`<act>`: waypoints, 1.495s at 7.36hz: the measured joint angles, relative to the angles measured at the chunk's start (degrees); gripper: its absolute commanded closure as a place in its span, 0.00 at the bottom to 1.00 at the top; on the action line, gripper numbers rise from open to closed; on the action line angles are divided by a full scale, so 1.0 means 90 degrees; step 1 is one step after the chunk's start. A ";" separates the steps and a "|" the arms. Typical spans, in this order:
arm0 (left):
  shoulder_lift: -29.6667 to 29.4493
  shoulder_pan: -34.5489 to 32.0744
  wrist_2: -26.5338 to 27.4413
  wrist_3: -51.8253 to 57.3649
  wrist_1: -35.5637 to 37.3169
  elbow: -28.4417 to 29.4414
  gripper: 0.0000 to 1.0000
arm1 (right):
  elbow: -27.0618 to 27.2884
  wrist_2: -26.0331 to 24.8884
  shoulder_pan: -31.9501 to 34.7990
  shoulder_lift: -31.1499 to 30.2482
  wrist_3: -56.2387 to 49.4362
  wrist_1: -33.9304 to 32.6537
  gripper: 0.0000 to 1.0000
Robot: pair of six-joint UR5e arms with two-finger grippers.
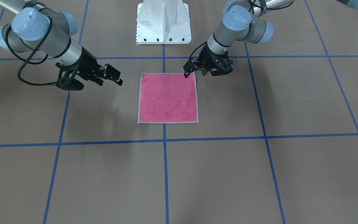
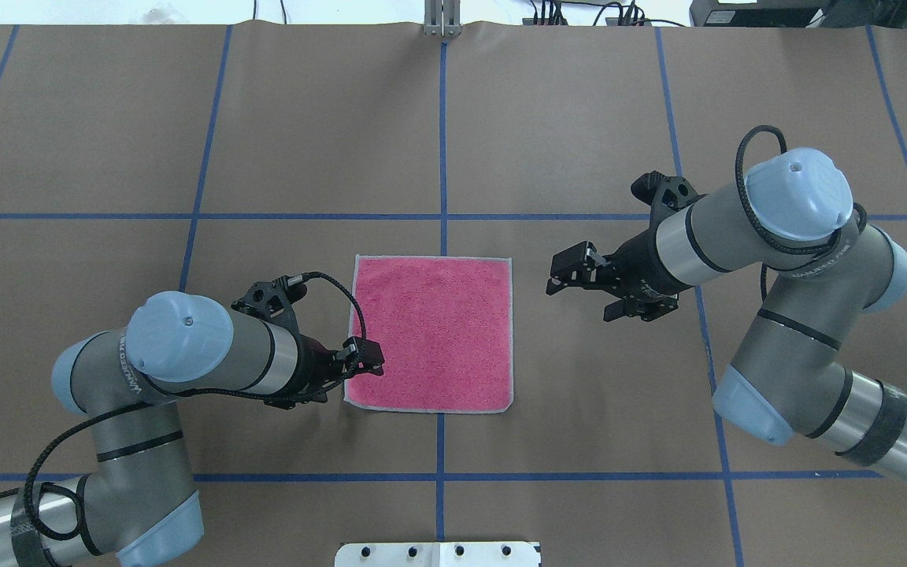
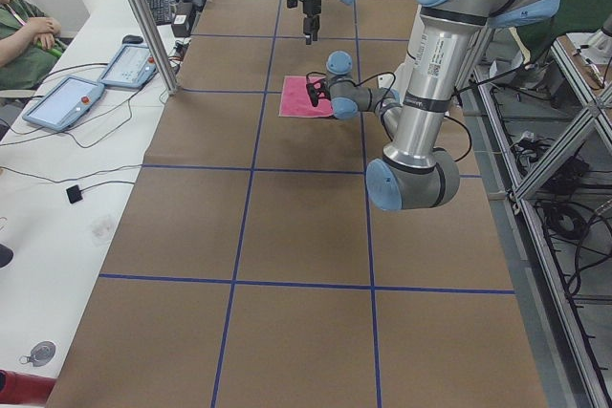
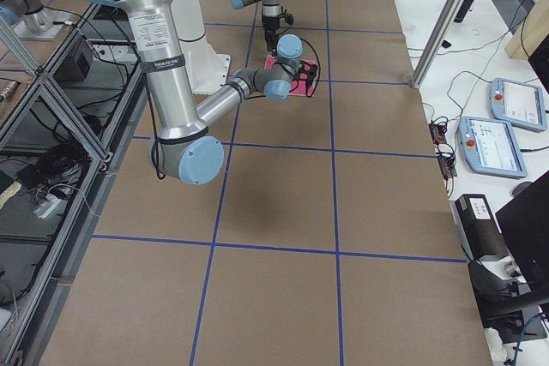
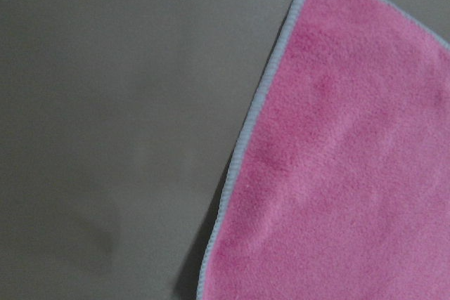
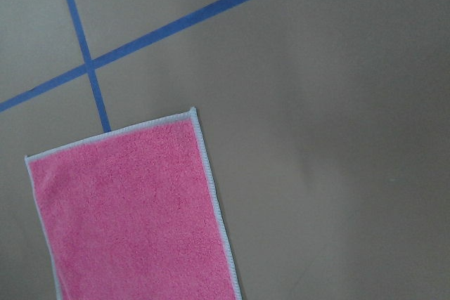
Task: Fold towel twice with both arms
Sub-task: 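Lower the left gripper to the towel's near corner while the right gripper approaches, then grasp the near corner with the right gripper while the left gripper holds its corner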
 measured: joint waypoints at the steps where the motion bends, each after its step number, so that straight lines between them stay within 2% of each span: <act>1: -0.0021 0.0031 0.0041 -0.0006 0.0000 0.0041 0.55 | 0.0013 -0.0018 -0.0048 0.0002 0.0007 -0.0004 0.01; 2: -0.0050 0.0041 0.0060 -0.0009 -0.0001 0.0122 0.57 | 0.0024 -0.0015 -0.0069 0.0003 0.0010 -0.0006 0.01; 4: -0.0106 0.0046 0.0067 -0.0004 -0.0004 0.0283 0.74 | 0.0069 0.0005 -0.0088 0.0003 0.0014 -0.0009 0.01; 5: -0.0111 0.0046 0.0063 -0.0002 -0.0005 0.0313 0.80 | 0.0097 0.0011 -0.0098 0.0001 0.0021 -0.0013 0.01; 6: -0.0110 0.0046 0.0061 -0.0001 -0.0006 0.0323 0.80 | 0.0108 0.0016 -0.0107 -0.0003 0.0027 -0.0016 0.01; 8: -0.0093 0.0041 0.0054 0.0003 -0.0007 0.0316 1.00 | 0.0113 0.0018 -0.0165 -0.0013 0.0031 -0.0017 0.01; 11: -0.0089 0.0037 0.0011 0.0008 -0.0007 0.0277 1.00 | 0.0092 -0.0008 -0.0470 0.0001 0.0181 -0.0025 0.01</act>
